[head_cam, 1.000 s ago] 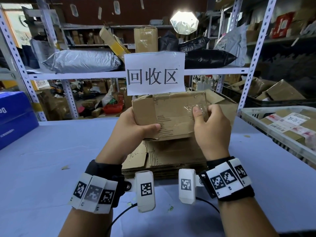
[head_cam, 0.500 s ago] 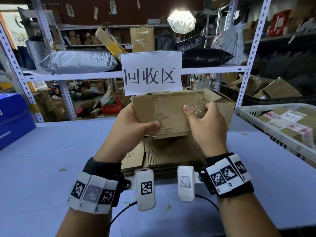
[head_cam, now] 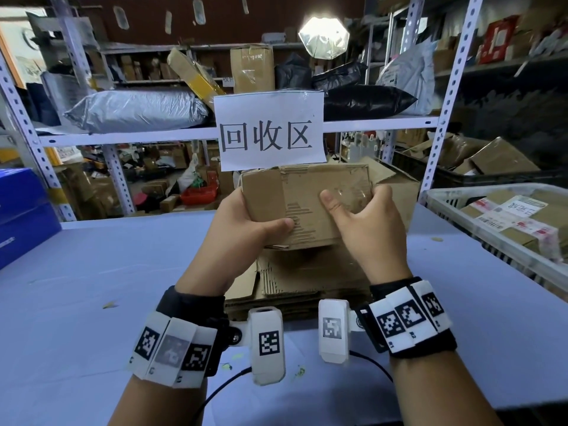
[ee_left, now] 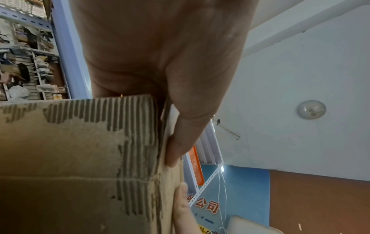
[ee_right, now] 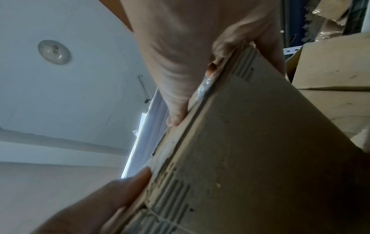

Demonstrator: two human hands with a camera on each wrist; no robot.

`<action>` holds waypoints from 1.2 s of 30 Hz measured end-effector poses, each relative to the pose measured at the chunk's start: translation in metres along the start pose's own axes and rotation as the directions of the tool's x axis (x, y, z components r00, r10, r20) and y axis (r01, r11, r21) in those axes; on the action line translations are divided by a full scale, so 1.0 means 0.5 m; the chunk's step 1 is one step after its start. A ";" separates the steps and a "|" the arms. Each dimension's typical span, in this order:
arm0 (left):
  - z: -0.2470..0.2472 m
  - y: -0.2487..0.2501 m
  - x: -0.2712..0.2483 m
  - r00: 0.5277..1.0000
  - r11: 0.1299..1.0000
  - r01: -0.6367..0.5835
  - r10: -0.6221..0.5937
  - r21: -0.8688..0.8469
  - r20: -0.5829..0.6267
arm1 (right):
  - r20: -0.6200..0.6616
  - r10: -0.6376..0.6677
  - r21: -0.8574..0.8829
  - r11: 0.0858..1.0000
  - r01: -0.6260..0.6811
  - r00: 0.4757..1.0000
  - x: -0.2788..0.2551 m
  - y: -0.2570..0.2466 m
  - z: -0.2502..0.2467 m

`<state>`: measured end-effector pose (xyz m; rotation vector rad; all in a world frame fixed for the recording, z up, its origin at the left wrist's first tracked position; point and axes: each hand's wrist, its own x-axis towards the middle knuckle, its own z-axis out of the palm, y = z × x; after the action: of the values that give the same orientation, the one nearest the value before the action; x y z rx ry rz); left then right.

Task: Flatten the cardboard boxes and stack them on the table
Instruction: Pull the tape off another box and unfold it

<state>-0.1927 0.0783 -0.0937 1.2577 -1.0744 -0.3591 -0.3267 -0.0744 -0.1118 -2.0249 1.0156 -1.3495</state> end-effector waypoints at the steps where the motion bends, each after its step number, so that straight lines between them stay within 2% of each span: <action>1: 0.000 -0.001 0.000 1.000 1.000 -0.003 0.003 0.007 -0.001 | -0.010 0.005 0.008 1.000 -0.005 1.000 0.001 0.001 0.001; 11: 0.006 0.001 -0.003 1.000 1.000 -0.016 0.016 0.001 0.026 | -0.047 -0.001 0.037 0.999 0.003 0.999 0.017 0.025 -0.001; 17: 0.008 -0.005 -0.003 1.000 1.000 -0.015 0.015 -0.005 0.000 | 0.109 0.012 0.157 0.987 -0.030 0.994 0.006 0.025 0.006; 23: 0.001 -0.009 -0.003 1.000 1.000 -0.005 0.005 -0.011 -0.024 | -0.006 -0.035 0.093 0.995 0.036 0.999 0.006 0.030 0.012; 26: 0.001 -0.006 -0.005 1.000 1.000 -0.011 0.010 -0.022 -0.024 | -0.019 -0.058 0.073 0.996 0.059 0.998 0.007 0.028 0.008; 36: -0.005 -0.008 -0.007 0.998 0.999 -0.021 0.018 -0.038 -0.066 | -0.053 -0.012 0.197 0.980 0.022 0.999 0.003 0.024 0.010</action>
<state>-0.1911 0.0812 -0.0989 1.2157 -1.0187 -0.3209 -0.3254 -0.0827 -0.1220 -1.8639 0.8513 -1.4577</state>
